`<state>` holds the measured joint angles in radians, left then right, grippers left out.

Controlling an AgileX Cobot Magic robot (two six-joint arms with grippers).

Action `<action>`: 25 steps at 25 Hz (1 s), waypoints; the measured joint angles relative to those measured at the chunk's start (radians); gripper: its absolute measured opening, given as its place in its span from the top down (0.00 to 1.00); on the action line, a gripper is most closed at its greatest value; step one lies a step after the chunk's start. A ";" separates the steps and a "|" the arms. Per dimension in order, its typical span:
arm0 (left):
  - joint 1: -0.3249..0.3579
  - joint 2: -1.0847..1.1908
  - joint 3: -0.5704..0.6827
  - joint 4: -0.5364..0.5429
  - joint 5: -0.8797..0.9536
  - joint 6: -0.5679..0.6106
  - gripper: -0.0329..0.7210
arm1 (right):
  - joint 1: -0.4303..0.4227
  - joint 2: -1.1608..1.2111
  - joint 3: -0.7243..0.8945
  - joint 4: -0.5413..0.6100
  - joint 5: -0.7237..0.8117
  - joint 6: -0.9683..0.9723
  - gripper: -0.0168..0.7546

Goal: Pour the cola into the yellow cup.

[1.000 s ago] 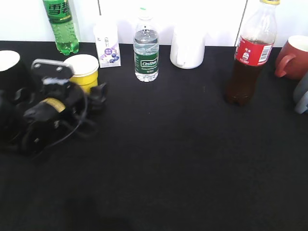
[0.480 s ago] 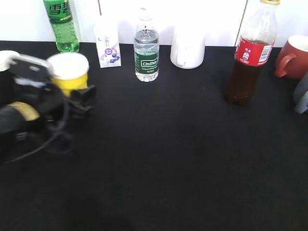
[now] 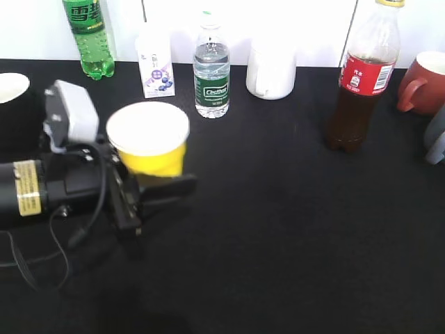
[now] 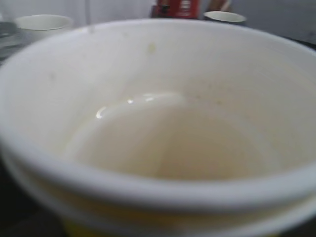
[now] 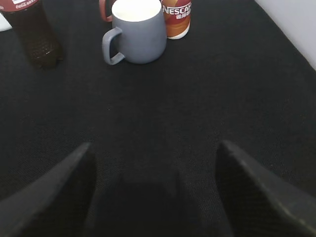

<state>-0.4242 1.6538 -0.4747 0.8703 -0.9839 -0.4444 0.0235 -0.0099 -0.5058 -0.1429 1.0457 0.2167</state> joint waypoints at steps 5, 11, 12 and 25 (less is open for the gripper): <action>-0.026 0.000 0.000 -0.003 -0.002 -0.002 0.38 | 0.000 0.005 -0.018 0.143 -0.079 -0.147 0.24; -0.026 0.000 0.000 -0.003 -0.002 -0.002 0.38 | 0.000 0.388 -0.025 0.592 -0.693 -0.544 0.24; -0.026 0.000 0.000 -0.003 -0.002 -0.002 0.38 | 0.000 0.457 -0.025 0.650 -0.780 -0.629 0.24; -0.026 0.000 0.000 -0.045 -0.002 -0.002 0.38 | 0.298 1.106 0.054 0.463 -1.487 -0.494 0.24</action>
<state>-0.4499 1.6538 -0.4747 0.8250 -0.9859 -0.4467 0.3217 1.0966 -0.4522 0.3200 -0.4418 -0.2768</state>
